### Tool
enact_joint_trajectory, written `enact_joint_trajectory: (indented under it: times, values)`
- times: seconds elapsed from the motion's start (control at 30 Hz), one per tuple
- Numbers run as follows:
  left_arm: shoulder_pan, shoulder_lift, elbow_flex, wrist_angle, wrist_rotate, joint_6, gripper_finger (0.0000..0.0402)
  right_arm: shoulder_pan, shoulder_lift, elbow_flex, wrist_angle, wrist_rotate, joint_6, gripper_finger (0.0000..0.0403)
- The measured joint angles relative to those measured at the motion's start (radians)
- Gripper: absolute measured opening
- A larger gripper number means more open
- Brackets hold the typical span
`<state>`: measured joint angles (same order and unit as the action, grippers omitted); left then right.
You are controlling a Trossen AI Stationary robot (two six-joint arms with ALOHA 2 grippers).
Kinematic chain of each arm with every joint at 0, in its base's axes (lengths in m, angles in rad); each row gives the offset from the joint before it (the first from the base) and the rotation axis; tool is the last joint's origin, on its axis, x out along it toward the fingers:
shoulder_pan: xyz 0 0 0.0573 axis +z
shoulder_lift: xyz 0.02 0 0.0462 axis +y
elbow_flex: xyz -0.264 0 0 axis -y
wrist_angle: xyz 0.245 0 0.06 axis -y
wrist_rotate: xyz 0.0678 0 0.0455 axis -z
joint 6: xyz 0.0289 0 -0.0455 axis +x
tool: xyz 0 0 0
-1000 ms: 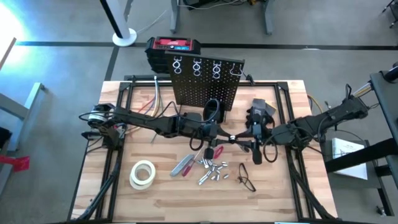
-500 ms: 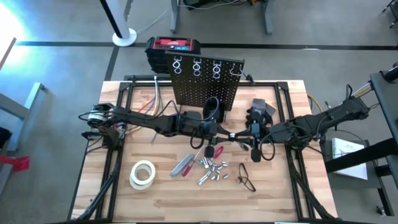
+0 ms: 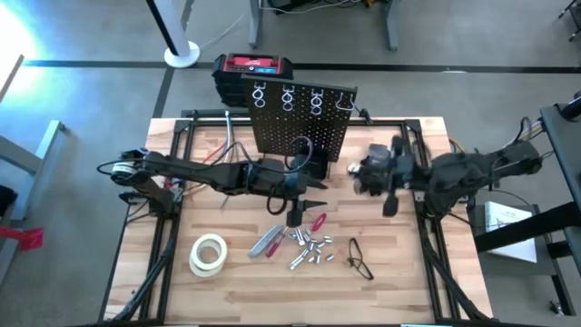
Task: Hang tools onto peg board
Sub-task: Hang the ratchet wrench on the peg board
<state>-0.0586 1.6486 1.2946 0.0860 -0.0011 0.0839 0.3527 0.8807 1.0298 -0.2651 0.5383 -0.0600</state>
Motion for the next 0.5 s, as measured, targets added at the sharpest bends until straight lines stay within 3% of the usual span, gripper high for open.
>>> enact_joint_trajectory:
  times: [0.1,0.33,0.5]
  values:
    - [0.000,-0.011,-0.045,0.026,-0.022,-0.024,0.0185,-0.015,-0.009,0.069,0.045,0.024,-0.097,0.0037]
    - [0.000,-0.080,-0.269,0.360,-0.050,-0.100,0.0167,-0.125,-0.007,0.135,0.278,0.036,-0.311,0.0037]
    - [0.000,-0.136,-0.409,0.458,-0.133,-0.143,0.0158,-0.254,-0.007,0.166,0.347,-0.109,-0.367,0.0037]
